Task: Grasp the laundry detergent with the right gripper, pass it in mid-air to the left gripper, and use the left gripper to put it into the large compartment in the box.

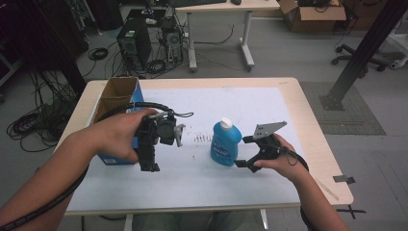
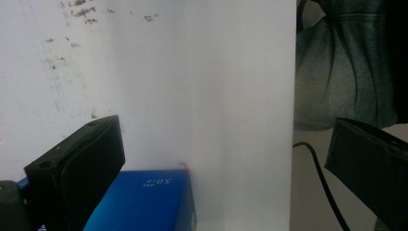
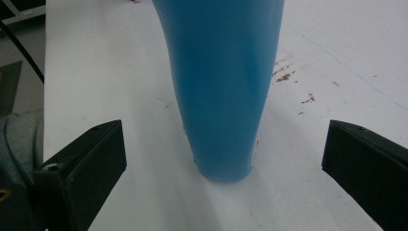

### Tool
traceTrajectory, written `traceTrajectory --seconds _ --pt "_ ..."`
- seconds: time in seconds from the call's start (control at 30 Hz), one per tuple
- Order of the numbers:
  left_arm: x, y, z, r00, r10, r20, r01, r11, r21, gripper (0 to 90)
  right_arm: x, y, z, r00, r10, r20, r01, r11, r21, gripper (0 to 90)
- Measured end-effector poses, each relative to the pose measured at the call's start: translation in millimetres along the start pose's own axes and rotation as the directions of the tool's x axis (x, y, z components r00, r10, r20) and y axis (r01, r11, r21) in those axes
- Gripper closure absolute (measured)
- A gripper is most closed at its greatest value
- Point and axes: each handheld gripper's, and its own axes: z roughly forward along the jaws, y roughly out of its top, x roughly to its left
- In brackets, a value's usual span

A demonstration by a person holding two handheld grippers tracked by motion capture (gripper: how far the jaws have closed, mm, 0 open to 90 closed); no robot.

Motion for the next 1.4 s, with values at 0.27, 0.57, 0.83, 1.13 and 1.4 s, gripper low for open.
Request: traceTrajectory --seconds 0.27,0.57,0.83,1.13,1.4 --pt "-1.6 1.5 -2.6 1.0 0.005 -0.003 -0.005 1.0 -0.007 0.3 0.2 -4.5 9.7 0.9997 0.023 0.007 -0.022 0.999 -0.03 1.4" --pt "-2.3 1.7 -6.2 0.9999 0.006 -0.01 -0.006 1.0 -0.005 0.3 0.0 -1.9 17.1 0.9994 0.034 0.006 -0.034 0.997 -0.072 1.3" --pt "-2.9 0.9 -6.8 0.9999 0.003 -0.013 -0.004 1.0 -0.006 0.3 0.7 -1.5 26.9 0.9993 0.037 0.007 -0.036 0.995 -0.091 1.3" --pt "-3.9 2.3 -5.4 0.9999 0.008 -0.013 -0.008 0.9999 -0.01 0.3 1.7 -5.5 35.4 0.9983 0.056 0.014 -0.054 0.991 -0.122 1.2" --pt "-3.8 2.9 -6.3 0.9998 0.009 -0.015 -0.009 0.9999 -0.01 0.3 2.6 -9.0 40.6 0.9977 0.062 0.028 -0.057 0.987 -0.148 1.1"
